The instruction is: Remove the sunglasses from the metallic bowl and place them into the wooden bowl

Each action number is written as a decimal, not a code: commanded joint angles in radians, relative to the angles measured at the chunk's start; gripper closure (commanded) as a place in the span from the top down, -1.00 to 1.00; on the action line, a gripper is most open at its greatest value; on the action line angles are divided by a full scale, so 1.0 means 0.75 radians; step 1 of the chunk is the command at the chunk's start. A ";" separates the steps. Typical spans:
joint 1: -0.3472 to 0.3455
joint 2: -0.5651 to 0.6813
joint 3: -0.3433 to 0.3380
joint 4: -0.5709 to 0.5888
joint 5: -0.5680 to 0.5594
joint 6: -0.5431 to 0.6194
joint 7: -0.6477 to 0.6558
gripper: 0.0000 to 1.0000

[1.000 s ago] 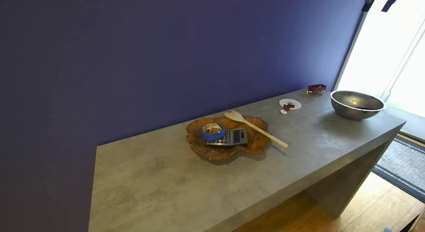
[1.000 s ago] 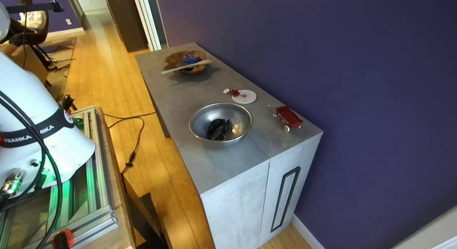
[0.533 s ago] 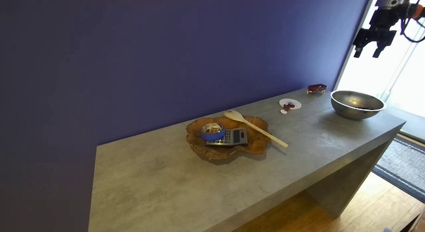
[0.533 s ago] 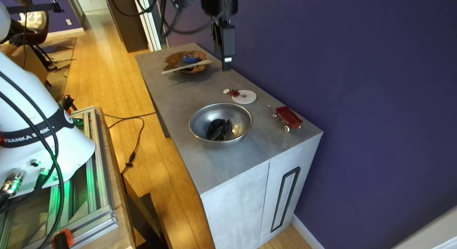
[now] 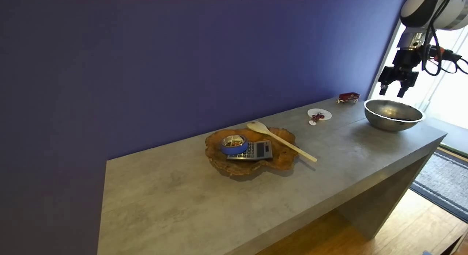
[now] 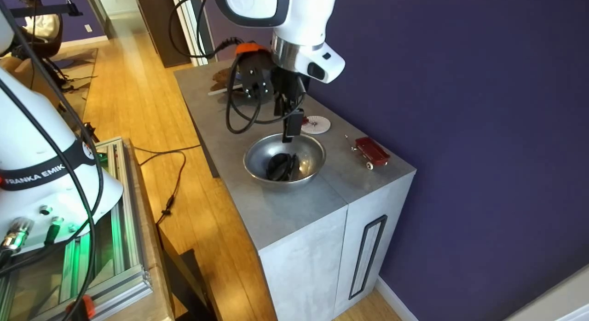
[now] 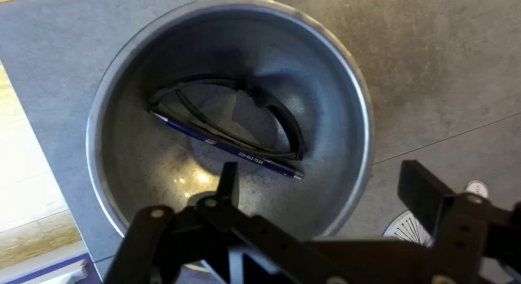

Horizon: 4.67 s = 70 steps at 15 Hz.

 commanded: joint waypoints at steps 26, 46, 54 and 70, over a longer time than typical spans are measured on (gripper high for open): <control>-0.281 0.358 0.201 0.063 -0.018 0.332 -0.846 0.36; -0.091 -0.343 0.293 -0.323 0.028 0.314 -1.269 -0.94; 0.453 -0.174 0.432 -0.154 0.199 0.295 -1.330 -0.94; 0.587 0.279 0.652 0.388 -0.166 0.324 -1.037 -0.94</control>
